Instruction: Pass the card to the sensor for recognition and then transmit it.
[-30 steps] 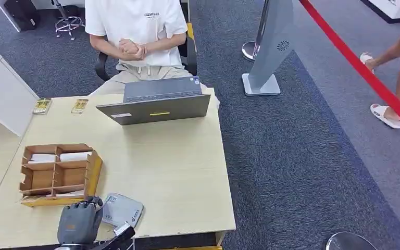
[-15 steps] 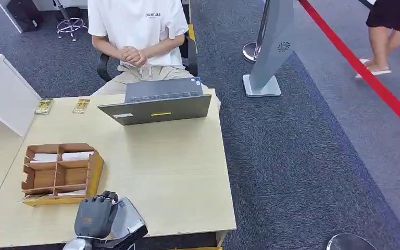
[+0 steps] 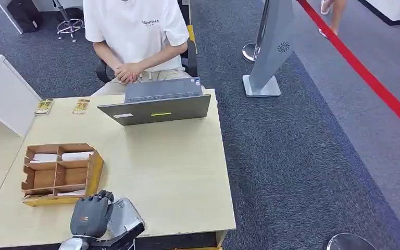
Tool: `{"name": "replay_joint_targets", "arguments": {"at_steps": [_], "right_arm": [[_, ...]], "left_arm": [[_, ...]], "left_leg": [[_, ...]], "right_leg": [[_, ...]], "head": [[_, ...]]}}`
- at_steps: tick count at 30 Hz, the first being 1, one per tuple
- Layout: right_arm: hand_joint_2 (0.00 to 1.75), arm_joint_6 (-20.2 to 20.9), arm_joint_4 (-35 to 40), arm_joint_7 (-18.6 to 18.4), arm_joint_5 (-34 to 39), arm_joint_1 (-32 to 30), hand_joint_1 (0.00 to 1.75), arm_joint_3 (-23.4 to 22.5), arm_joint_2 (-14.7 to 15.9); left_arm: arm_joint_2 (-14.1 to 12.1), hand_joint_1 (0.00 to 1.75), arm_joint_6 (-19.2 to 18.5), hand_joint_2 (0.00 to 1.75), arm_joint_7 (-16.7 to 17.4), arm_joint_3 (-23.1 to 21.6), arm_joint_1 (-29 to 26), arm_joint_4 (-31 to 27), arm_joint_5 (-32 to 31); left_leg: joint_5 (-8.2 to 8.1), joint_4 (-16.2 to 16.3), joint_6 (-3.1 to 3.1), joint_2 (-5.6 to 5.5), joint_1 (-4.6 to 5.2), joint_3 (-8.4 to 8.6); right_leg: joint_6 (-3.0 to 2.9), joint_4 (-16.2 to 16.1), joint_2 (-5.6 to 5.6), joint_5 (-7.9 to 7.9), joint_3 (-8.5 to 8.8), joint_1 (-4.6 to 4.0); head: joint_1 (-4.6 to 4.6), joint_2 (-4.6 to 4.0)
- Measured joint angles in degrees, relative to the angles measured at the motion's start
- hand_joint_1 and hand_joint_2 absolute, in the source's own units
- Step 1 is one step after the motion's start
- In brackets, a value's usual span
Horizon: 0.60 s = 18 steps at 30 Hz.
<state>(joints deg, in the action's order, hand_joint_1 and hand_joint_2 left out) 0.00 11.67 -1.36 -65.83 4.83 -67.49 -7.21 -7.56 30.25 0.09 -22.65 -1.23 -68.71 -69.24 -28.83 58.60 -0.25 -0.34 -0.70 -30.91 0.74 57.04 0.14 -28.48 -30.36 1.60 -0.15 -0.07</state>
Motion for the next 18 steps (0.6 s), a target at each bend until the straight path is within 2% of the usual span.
{"name": "replay_joint_targets", "arguments": {"at_steps": [6,8,12,18], "right_arm": [[1.75,0.24,0.00,0.17,-0.89,0.04,0.00,0.52,0.00],[1.75,0.48,0.00,0.35,-1.16,0.04,0.00,0.81,0.00],[1.75,0.90,0.00,0.59,-1.86,0.07,0.00,1.12,0.00],[1.75,1.03,0.00,0.59,-2.01,0.13,0.00,1.66,0.00]], "left_arm": [[-1.40,1.75,0.05,1.75,-0.48,5.01,2.83,-4.88,-2.80],[-1.84,1.75,1.10,1.75,-0.68,6.69,4.39,-5.86,-3.81],[-3.15,1.75,3.26,1.75,-1.33,9.40,7.94,-6.89,-4.35],[-5.09,1.75,3.32,1.75,-2.75,12.13,13.18,-7.48,-4.90]], "left_leg": [[0.03,0.01,0.01,-0.01,0.00,-0.10],[0.03,0.01,0.01,0.00,-0.01,-0.10],[0.06,0.01,0.03,-0.01,-0.01,-0.13],[0.07,0.01,0.02,-0.01,-0.01,-0.14]], "right_leg": [[0.00,0.00,-0.01,0.02,-0.07,-0.01],[-0.01,0.00,0.01,0.03,-0.10,-0.01],[-0.01,0.01,0.00,0.04,-0.11,-0.02],[-0.01,0.01,0.01,0.04,-0.12,-0.02]], "head": [[0.00,0.00],[0.00,0.00],[0.02,0.00],[0.02,0.00]]}}
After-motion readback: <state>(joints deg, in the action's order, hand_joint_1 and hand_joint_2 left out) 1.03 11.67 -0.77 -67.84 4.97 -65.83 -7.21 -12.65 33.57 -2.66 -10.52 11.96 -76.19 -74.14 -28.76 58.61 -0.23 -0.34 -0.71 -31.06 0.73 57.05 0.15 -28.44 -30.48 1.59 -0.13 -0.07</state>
